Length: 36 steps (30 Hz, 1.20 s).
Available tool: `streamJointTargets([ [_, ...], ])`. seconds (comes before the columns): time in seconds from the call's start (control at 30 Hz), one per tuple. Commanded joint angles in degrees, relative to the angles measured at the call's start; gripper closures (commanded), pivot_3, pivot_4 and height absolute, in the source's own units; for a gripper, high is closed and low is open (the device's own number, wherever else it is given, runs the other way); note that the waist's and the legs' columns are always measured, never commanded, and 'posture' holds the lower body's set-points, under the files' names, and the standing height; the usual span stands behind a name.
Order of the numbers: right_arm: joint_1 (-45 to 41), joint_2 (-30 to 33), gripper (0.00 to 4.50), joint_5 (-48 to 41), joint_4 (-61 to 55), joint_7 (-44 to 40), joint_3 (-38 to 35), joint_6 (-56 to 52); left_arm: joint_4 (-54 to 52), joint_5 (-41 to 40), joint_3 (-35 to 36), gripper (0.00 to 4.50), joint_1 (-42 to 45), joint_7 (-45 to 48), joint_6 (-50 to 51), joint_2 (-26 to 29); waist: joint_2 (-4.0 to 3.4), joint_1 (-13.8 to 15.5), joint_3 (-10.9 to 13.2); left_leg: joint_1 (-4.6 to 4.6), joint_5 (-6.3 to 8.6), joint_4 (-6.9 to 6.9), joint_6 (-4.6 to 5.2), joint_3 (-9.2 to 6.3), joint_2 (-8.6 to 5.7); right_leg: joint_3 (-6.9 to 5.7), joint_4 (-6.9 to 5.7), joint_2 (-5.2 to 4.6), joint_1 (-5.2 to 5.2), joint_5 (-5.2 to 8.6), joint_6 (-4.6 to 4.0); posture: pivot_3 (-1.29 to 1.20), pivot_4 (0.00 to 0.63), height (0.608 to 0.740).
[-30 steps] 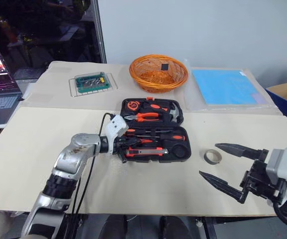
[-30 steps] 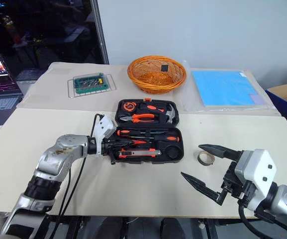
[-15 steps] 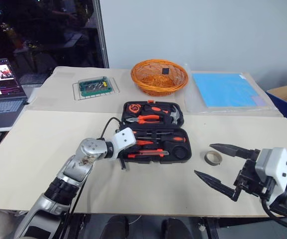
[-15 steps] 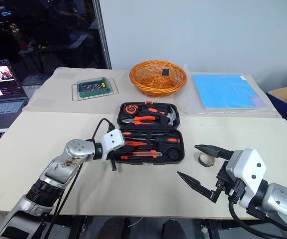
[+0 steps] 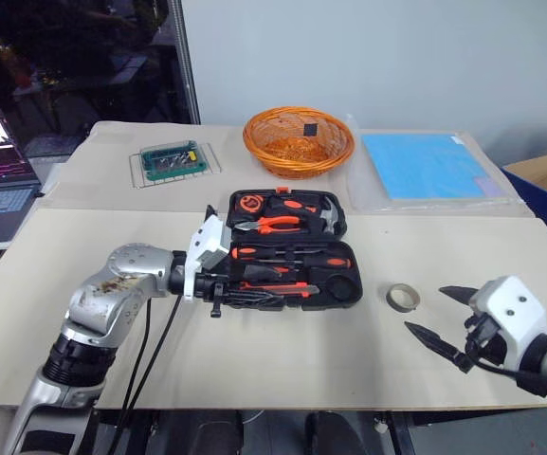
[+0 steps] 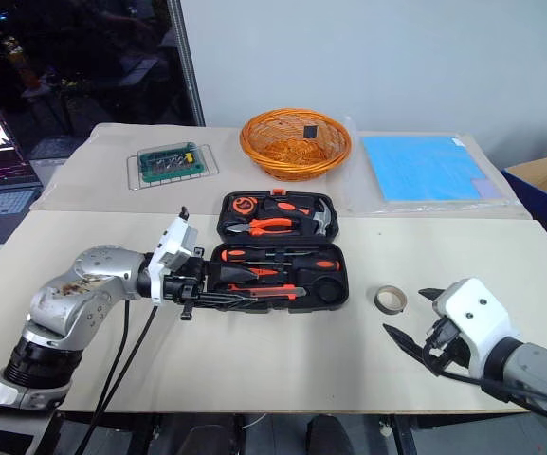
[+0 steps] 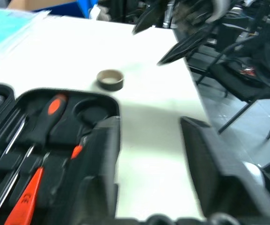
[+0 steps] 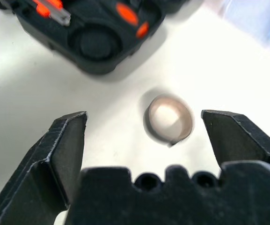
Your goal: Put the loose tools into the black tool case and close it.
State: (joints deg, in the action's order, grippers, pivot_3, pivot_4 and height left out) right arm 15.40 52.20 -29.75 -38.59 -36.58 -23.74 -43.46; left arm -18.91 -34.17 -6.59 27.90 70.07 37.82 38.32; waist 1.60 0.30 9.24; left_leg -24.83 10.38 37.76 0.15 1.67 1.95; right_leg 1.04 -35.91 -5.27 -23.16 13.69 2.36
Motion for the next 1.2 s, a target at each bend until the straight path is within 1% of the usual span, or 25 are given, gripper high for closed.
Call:
streamJointTargets([
  [0.03,-7.0,2.7,1.39,0.7,5.0,-0.6,5.7,-3.9,-5.2,-2.5,0.2,0.38,1.3,-1.2,3.4,1.8,0.06,0.0,0.0,0.0,0.0,0.0,0.0,0.01,-0.01,0.01,0.01,-0.01,0.0,0.0,0.0,0.0,0.15,0.74],
  [0.1,-9.9,3.9,1.39,2.4,7.9,-1.6,9.3,-3.5,-6.2,-2.6,0.0,0.38,1.6,-2.0,4.2,2.1,0.1,-0.1,0.1,-0.02,0.0,0.0,0.0,0.0,0.0,0.01,0.02,0.02,-0.02,0.0,0.0,0.0,0.15,0.74],
  [0.2,-16.7,4.2,1.39,3.5,12.8,-2.4,14.3,-4.4,-7.1,-2.2,0.2,0.38,1.7,-4.6,4.5,1.8,0.06,0.1,0.1,-0.08,0.0,-0.01,0.0,-0.02,-0.02,0.01,0.02,0.04,-0.06,0.03,0.03,0.0,0.15,0.74],
  [0.33,-21.5,5.0,1.39,6.3,18.7,-4.4,20.1,-4.9,-8.3,-1.1,0.1,0.38,0.5,-7.6,3.4,1.3,0.07,0.3,0.2,-0.2,0.0,-0.01,0.01,-0.03,-0.07,0.02,0.03,0.04,-0.12,0.02,0.07,0.0,0.15,0.74],
  [0.37,-22.6,4.9,1.91,7.2,20.0,-4.6,21.3,-4.4,-8.6,-1.2,0.2,0.35,0.2,-8.4,3.5,1.2,0.08,0.4,0.2,-0.21,0.0,-0.01,0.01,-0.05,-0.07,0.01,0.03,0.04,-0.12,0.02,0.09,0.0,0.15,0.74],
  [0.43,-24.2,4.9,2.28,8.6,21.8,-5.2,23.0,-3.5,-9.4,-1.3,0.7,0.35,-0.5,-9.8,3.7,1.3,0.07,0.4,0.2,-0.23,0.0,-0.01,0.01,-0.05,-0.08,0.01,0.03,0.04,-0.12,0.02,0.11,0.0,0.15,0.74],
  [0.47,-25.1,4.9,2.76,8.9,22.1,-5.3,23.4,-4.0,-9.8,-1.5,1.1,0.35,-0.8,-10.5,3.8,1.4,0.07,0.3,0.2,-0.23,0.0,-0.01,0.01,-0.05,-0.08,0.01,0.03,0.04,-0.12,0.02,0.12,0.0,0.15,0.74],
  [0.53,-26.2,5.2,3.46,8.6,21.6,-6.4,23.7,-4.7,-10.8,-2.3,2.3,0.35,-1.7,-12.1,4.6,1.6,0.05,0.3,0.2,-0.23,0.0,-0.01,0.01,-0.05,-0.08,0.02,0.02,0.04,-0.13,-0.02,0.17,0.0,0.15,0.74],
  [0.6,-26.3,5.8,4.06,8.8,21.1,-7.5,23.6,-4.5,-11.7,-2.9,3.2,0.35,-3.2,-13.9,5.1,1.4,0.05,0.2,0.2,-0.23,0.0,-0.01,0.01,-0.05,-0.03,0.02,0.01,0.1,-0.14,-0.04,0.21,0.0,0.15,0.74],
  [0.63,-26.1,5.9,4.45,8.7,21.1,-7.9,23.2,-4.4,-11.8,-2.9,3.3,0.35,-3.8,-14.7,5.1,1.2,0.05,0.2,0.2,-0.23,0.0,-0.01,0.01,-0.06,-0.02,0.01,0.0,0.1,-0.14,-0.05,0.22,0.0,0.15,0.74],
  [0.77,-25.5,6.8,4.45,6.4,17.7,-9.5,19.6,-5.2,-10.9,-3.0,3.4,0.35,-5.7,-16.0,4.4,0.8,0.05,0.3,0.2,-0.22,0.0,0.0,0.01,-0.06,-0.04,0.01,-0.01,0.08,-0.14,-0.04,0.21,0.0,0.15,0.74],
  [0.83,-25.4,7.2,4.45,4.0,14.5,-11.1,17.4,-6.5,-10.4,-2.2,3.5,0.35,-7.3,-14.6,2.8,1.9,0.03,0.3,0.2,-0.22,0.0,0.01,0.01,-0.05,-0.04,0.01,0.0,0.08,-0.14,-0.04,0.21,0.0,0.15,0.74],
  [0.9,-26.6,7.6,4.45,2.5,12.2,-12.0,16.7,-7.5,-10.2,-2.2,3.9,0.35,-8.3,-14.1,2.3,2.6,0.02,0.3,0.2,-0.22,0.0,0.0,0.01,-0.05,-0.03,0.01,-0.01,0.08,-0.14,-0.04,0.21,0.0,0.15,0.74],
  [0.97,-32.6,7.1,4.45,1.7,10.3,-13.4,20.6,-7.8,-11.8,-4.0,5.7,0.35,-10.8,-13.5,3.0,4.0,0.03,-0.2,0.3,-0.21,0.0,0.01,0.01,-0.04,0.01,0.0,-0.01,0.1,-0.16,-0.05,0.19,0.0,0.15,0.74],
  [1.07,-38.0,5.9,4.45,2.1,11.0,-14.2,24.6,-8.3,-12.5,-4.6,7.2,0.35,-12.9,-12.8,2.8,5.5,0.05,-0.6,0.3,-0.2,0.0,0.01,0.0,0.0,0.05,0.01,-0.02,0.09,-0.23,-0.08,0.04,0.0,0.15,0.74],
  [1.2,-46.6,1.6,4.45,6.0,15.7,-16.1,35.1,-7.1,-12.6,-5.2,9.4,0.35,-15.3,-12.5,2.4,7.3,0.1,-0.9,0.3,-0.18,0.0,0.01,0.0,0.0,0.06,-0.02,-0.02,0.06,-0.23,-0.06,0.01,0.0,0.15,0.74],
])
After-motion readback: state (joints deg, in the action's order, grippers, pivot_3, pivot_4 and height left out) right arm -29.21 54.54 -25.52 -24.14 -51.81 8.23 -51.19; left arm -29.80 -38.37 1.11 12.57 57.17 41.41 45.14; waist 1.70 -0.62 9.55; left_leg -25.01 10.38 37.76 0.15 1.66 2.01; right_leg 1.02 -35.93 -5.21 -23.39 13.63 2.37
